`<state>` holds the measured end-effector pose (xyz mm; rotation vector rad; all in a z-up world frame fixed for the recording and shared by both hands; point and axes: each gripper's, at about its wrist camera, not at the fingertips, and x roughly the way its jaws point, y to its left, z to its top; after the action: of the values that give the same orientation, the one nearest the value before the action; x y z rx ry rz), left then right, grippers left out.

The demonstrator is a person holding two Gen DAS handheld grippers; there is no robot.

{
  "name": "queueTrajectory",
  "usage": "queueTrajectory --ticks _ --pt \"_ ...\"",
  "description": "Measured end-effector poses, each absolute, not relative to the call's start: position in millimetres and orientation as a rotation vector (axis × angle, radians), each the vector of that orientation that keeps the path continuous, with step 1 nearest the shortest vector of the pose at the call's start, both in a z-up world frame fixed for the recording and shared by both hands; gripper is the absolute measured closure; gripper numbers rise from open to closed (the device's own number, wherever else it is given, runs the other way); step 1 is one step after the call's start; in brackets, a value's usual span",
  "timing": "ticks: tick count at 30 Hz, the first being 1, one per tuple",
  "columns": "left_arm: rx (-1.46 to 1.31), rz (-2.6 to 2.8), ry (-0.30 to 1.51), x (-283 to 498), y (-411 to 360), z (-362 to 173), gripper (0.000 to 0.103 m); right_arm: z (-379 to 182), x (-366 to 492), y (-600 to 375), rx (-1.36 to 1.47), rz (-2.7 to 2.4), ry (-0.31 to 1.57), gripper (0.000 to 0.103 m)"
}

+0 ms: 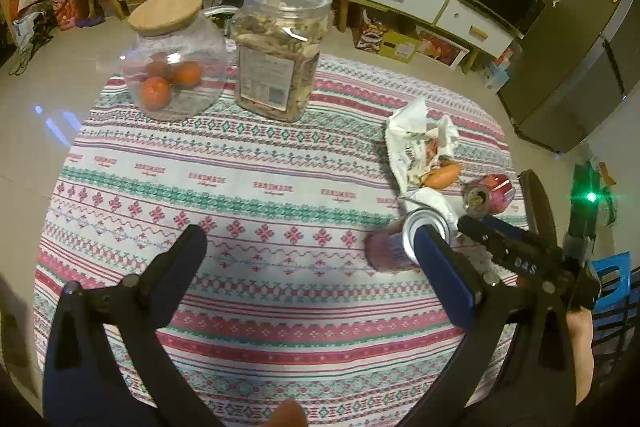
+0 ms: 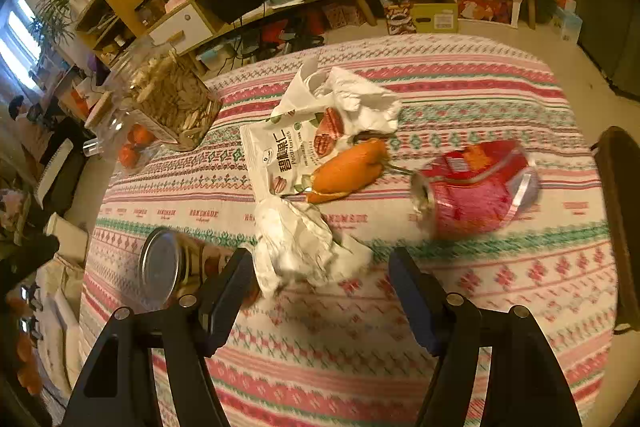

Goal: Collect trash
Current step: 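Grasp the crumpled white tissue with right tool while left tool reaches toward the wrapper, then grasp the printed paper wrapper with left tool while right tool lifts the tissue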

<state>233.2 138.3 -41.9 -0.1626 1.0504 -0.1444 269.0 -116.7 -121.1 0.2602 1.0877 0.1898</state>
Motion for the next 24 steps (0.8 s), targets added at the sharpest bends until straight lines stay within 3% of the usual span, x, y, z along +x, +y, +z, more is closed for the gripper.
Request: queueTrajectory --ticks 2,5,7,8,9,24 --pt "-0.153 -0.137 1.057 234 139 -44 0.0 -131 277 -115 0.28 0.198 1.107 0.034" --pt "-0.145 -0.13 1.066 235 140 -49 0.0 -141 283 -116 0.291 0.199 1.126 0.05" --pt "-0.138 -0.118 1.064 236 140 -51 0.0 -143 284 -117 0.31 0.247 1.127 0.066" --pt "-0.134 -0.112 1.064 236 141 -51 0.0 -141 283 -117 0.318 0.275 1.125 0.086" --pt "-0.134 -0.107 1.062 237 141 -52 0.0 -137 281 -117 0.312 0.289 1.119 0.09" --pt "-0.118 -0.148 1.081 271 106 -51 0.001 -72 232 -177 0.358 0.284 1.01 0.094"
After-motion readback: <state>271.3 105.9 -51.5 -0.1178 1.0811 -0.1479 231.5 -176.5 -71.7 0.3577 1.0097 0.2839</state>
